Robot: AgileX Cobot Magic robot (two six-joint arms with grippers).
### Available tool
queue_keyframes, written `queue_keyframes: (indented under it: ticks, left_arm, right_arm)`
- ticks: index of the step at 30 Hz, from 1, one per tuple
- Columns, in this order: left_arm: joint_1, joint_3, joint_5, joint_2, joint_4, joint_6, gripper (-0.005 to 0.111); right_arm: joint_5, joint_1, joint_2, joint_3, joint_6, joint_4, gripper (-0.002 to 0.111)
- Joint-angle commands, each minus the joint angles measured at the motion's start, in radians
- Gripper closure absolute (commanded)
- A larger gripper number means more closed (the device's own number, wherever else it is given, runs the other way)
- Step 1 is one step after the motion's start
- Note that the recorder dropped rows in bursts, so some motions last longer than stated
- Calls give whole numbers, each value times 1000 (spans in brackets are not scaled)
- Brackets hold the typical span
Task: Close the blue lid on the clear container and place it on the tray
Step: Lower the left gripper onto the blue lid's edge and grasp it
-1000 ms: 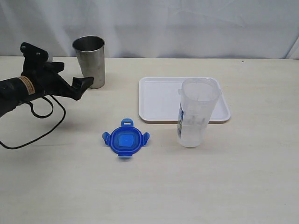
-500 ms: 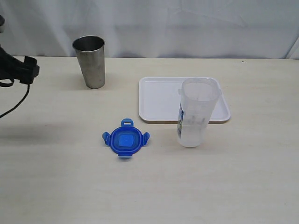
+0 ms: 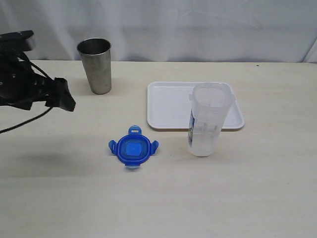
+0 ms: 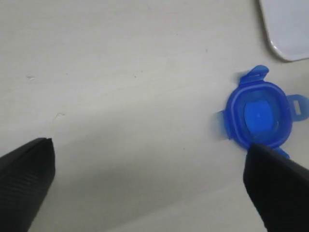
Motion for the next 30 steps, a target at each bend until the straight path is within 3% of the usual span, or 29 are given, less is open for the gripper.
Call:
queue_keyframes:
  ticks: [1, 4, 9, 14, 20, 30]
  left_arm:
    - [-94, -7, -100, 55, 46, 14, 8]
    - [-147, -7, -119, 85, 1, 14, 10]
    - [-213, -7, -67, 137, -112, 5, 37]
    - [-229, -7, -62, 167, -158, 5, 50]
    - [-217, -7, -83, 169, -85, -44, 52]
    - [-253, -7, -173, 288, -137, -44, 52]
  right_arm:
    - [-2, -2, -6, 3, 0, -7, 104]
    - [-2, -2, -6, 3, 0, -7, 104]
    - [-2, -2, -6, 3, 0, -7, 104]
    - [-2, -2, -6, 3, 0, -7, 104]
    - [-2, -2, -6, 3, 0, -7, 104]
    - [-2, -2, -6, 3, 0, -7, 104]
